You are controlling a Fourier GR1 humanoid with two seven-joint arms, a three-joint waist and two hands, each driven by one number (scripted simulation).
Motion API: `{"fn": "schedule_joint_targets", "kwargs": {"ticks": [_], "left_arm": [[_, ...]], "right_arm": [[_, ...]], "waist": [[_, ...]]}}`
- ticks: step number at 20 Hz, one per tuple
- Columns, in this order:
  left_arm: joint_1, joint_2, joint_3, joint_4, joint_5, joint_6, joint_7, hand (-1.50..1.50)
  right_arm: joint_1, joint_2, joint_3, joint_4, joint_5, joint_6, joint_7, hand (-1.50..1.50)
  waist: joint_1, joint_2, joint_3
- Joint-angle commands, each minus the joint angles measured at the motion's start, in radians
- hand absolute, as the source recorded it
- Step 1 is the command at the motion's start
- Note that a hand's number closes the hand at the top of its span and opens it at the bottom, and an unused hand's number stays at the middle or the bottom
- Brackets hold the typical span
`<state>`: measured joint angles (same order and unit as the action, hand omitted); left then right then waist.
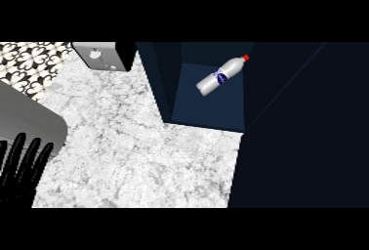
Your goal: Pick up the bottled water, place it into the cabinet and close the cabinet
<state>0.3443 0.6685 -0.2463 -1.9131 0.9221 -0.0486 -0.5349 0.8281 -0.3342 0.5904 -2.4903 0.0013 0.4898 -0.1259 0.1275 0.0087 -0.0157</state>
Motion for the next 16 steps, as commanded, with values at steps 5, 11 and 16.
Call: {"fn": "schedule_joint_targets", "kwargs": {"ticks": [5, 11, 16], "left_arm": [[0.018, 0.047, 0.029, -0.007, 0.019, -0.076, 0.003, -1.50], [0.015, 0.061, 0.025, -0.010, 0.023, -0.111, 0.011, -1.50], [0.001, 0.086, 0.050, 0.000, 0.026, -0.127, 0.017, -1.50]], "right_arm": [[-0.165, 0.009, 0.200, -0.033, 0.013, 0.041, 0.144, 1.50], [-0.258, -0.006, 0.171, -0.009, 0.008, 0.035, 0.189, 1.50], [-0.383, -0.084, 0.113, -0.016, 0.040, 0.092, 0.220, -1.50]], "waist": [[0.069, 0.019, -0.003], [0.108, 0.026, -0.008], [0.149, 0.021, -0.014]]}}
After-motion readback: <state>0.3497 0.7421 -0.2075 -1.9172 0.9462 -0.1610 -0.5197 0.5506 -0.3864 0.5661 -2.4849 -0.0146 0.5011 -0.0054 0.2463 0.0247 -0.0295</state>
